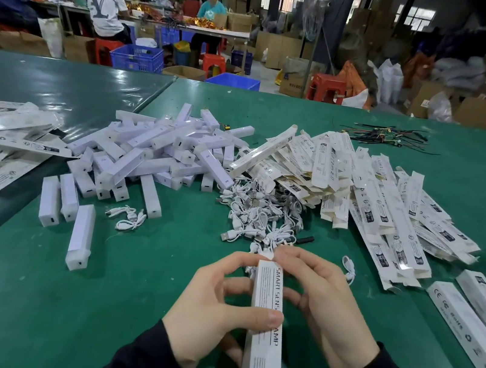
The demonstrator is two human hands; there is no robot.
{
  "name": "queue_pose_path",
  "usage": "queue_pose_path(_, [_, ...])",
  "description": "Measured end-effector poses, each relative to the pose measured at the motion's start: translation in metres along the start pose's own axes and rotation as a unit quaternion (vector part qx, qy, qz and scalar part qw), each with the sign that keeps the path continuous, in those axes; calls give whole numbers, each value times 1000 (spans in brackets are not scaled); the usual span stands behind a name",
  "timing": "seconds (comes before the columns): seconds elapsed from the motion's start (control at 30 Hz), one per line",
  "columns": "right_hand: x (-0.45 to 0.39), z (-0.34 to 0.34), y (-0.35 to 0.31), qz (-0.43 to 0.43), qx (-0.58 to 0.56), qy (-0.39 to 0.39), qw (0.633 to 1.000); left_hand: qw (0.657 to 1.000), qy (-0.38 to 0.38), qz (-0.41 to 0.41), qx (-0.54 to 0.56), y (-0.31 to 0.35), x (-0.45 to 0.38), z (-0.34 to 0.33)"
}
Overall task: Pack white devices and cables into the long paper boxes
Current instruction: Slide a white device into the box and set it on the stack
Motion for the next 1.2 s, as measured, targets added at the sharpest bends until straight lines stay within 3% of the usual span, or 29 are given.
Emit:
queue_pose_path(0.13, [-2, 0, 7, -58, -58, -14, 997, 1000, -4, 4, 0, -1, 0, 1])
queue_pose_path(0.43, [-5, -6, 20, -123, -3, -13, 992, 999, -36, -1, 7, -2, 1, -4])
queue_pose_path(0.93, [2, -8, 5, -57, 33, -25, 997, 999, -36, 20, 31, -8, 2, -5])
queue_pose_path(1.2, [1, -5, 9, -77, 26, -21, 996, 999, -27, 9, 40, -7, 1, -2])
Point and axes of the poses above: each hand's wrist, its own x-axis away from the middle knuckle, its own z-axis out of the back of the hand, y = z × x, the point moved 8 cm from there along -x, towards the middle knuckle, and after that the axes turned 15 degrees about -z, right-handed, at the moved point
